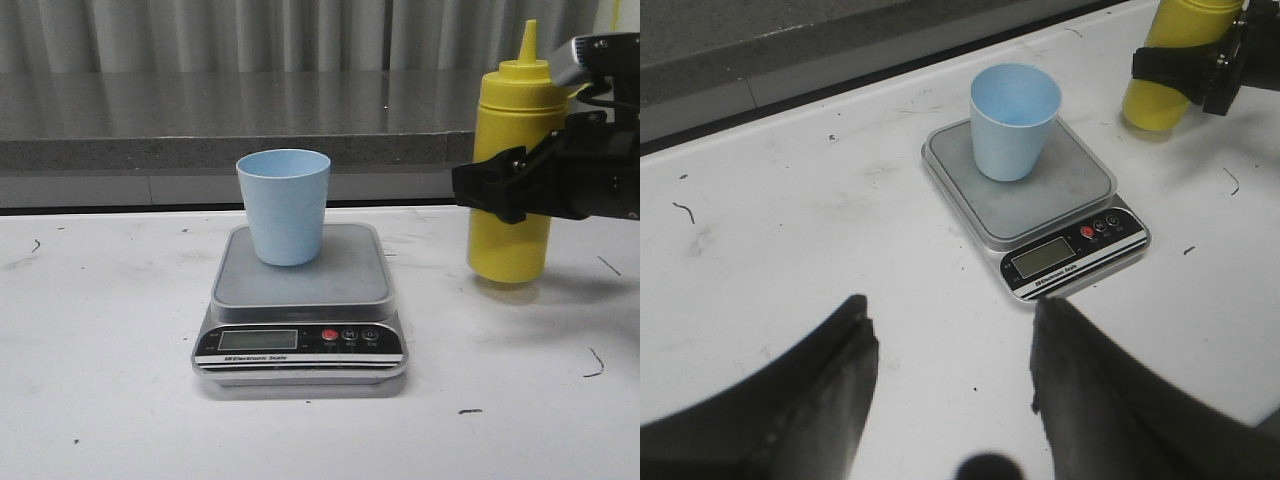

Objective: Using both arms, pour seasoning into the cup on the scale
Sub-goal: 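Turn the bottle upright and lower it back onto the table, then release the yellow bottle and withdraw the right gripper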

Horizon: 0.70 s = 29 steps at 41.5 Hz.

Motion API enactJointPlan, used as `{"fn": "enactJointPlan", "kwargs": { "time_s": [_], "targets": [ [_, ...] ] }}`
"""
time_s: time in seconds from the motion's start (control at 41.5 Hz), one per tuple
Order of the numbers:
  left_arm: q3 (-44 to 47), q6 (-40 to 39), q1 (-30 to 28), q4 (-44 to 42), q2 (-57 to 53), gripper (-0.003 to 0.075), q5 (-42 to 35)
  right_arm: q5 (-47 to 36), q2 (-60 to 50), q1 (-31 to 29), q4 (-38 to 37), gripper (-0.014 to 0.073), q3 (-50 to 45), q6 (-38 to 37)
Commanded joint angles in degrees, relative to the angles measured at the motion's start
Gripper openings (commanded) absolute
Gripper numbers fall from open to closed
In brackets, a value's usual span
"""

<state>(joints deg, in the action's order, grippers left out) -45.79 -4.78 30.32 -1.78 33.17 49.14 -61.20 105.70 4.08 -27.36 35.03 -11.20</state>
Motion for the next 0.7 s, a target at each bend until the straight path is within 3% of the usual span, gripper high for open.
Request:
{"fn": "enactJointPlan", "kwargs": {
  "time_s": [0.0,0.145,0.362,0.675],
  "targets": [
    [-1.5,-0.7,0.3,0.1,0.1,0.0355,-3.9,-9.7,-0.8,-0.4,1.4,0.0353,1.5,1.1],
    [-1.5,-0.7,0.3,0.1,0.1,0.0355,-3.9,-10.2,0.5,-0.4,1.5,0.0387,1.5,1.1],
    [-1.5,-0.7,0.3,0.1,0.1,0.0355,-3.9,-7.9,0.6,-0.4,1.9,0.0586,1.5,1.1],
    [-1.5,-0.7,0.3,0.1,0.1,0.0355,-3.9,-5.3,0.3,-0.4,1.9,0.0587,1.2,1.1]
  ]
}}
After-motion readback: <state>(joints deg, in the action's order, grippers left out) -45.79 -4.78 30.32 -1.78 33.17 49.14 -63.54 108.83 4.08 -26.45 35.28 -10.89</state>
